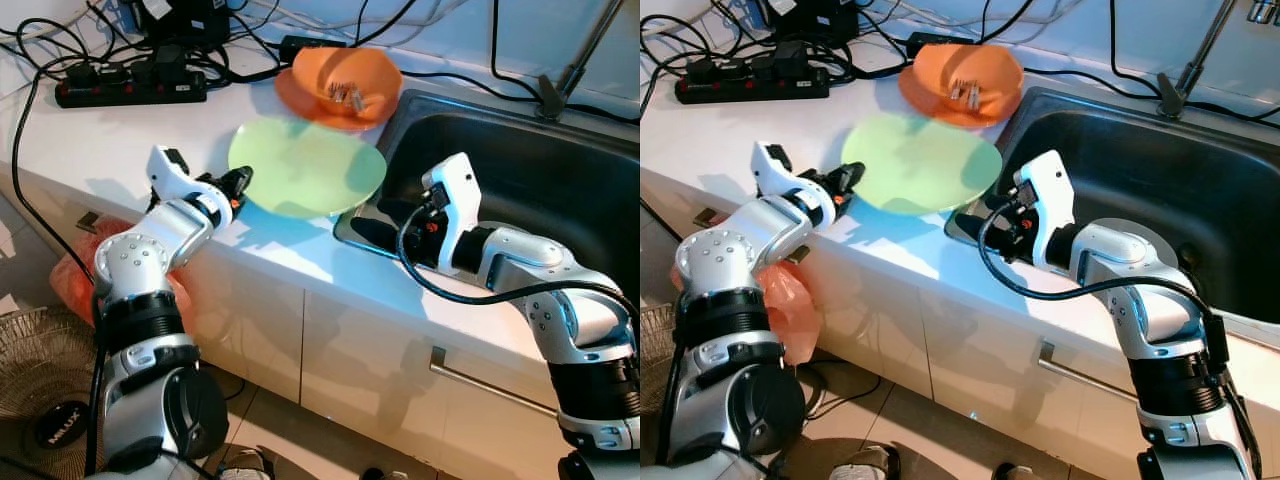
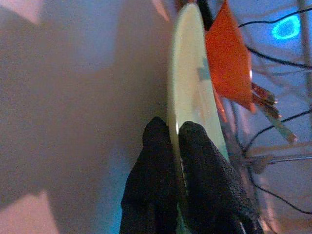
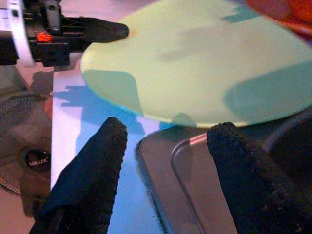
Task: Kitchen organization
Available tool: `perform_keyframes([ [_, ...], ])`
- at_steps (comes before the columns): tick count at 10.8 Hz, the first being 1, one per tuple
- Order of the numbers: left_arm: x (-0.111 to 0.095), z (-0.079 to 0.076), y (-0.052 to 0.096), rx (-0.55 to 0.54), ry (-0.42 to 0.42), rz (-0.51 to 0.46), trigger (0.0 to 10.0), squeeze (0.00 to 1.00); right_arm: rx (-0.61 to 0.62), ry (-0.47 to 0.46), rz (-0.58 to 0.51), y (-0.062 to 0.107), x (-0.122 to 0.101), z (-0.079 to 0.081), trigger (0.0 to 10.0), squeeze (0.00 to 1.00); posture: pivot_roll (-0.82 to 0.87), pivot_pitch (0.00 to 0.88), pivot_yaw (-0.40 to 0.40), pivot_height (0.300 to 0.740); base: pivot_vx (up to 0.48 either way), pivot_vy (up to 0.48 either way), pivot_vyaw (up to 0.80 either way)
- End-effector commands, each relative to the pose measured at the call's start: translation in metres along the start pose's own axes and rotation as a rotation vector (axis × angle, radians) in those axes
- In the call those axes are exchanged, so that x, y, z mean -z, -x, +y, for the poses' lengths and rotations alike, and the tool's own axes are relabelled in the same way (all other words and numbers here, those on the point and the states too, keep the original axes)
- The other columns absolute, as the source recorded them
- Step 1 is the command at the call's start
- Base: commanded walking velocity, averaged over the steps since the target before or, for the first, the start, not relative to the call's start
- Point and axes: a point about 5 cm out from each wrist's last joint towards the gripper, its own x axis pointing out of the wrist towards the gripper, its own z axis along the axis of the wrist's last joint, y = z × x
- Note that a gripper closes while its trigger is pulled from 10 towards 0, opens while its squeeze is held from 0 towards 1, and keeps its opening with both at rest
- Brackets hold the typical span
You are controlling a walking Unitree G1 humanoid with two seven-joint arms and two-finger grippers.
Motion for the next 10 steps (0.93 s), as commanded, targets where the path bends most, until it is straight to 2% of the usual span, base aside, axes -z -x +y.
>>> perform_keyframes([
  [1, 0.010, -0.011, -0.001, 0.078, -0.012, 0.055, 0.0, 0.00, 0.013, 0.008, 0.010, 0.001, 0.001, -0.002, 10.0, 0.00, 0.14, 0.102, -0.008, 0.740, 0.000, 0.000, 0.00],
  [4, 0.026, -0.005, 0.014, 0.153, -0.033, 0.102, 0.0, 0.00, 0.029, -0.007, 0.011, 0.001, 0.002, -0.005, 10.0, 0.00, 0.14, 0.100, -0.013, 0.740, 0.000, 0.000, 0.00],
  [5, 0.029, 0.003, 0.017, 0.152, -0.023, 0.115, 0.0, 0.00, 0.042, -0.012, 0.010, 0.000, 0.001, -0.008, 10.0, 0.00, 0.14, 0.095, -0.018, 0.740, 0.000, 0.000, 0.00],
  [7, 0.029, 0.007, 0.020, 0.162, -0.021, 0.107, 0.0, 0.00, 0.059, -0.015, 0.011, 0.000, 0.001, -0.011, 10.0, 0.00, 0.14, 0.092, -0.019, 0.740, 0.000, 0.000, 0.00],
  [9, 0.020, 0.012, 0.023, 0.172, -0.024, 0.040, 0.0, 0.00, 0.137, -0.029, -0.027, 0.001, -0.005, -0.021, 10.0, 0.00, 0.14, 0.089, -0.020, 0.740, 0.000, 0.000, 0.00],
  [10, 0.018, 0.008, 0.024, 0.217, -0.020, 0.031, 0.0, 0.00, 0.278, -0.088, -0.083, 0.002, -0.012, -0.040, 10.0, 0.00, 0.14, 0.087, -0.022, 0.740, 0.000, 0.000, 0.00],
])
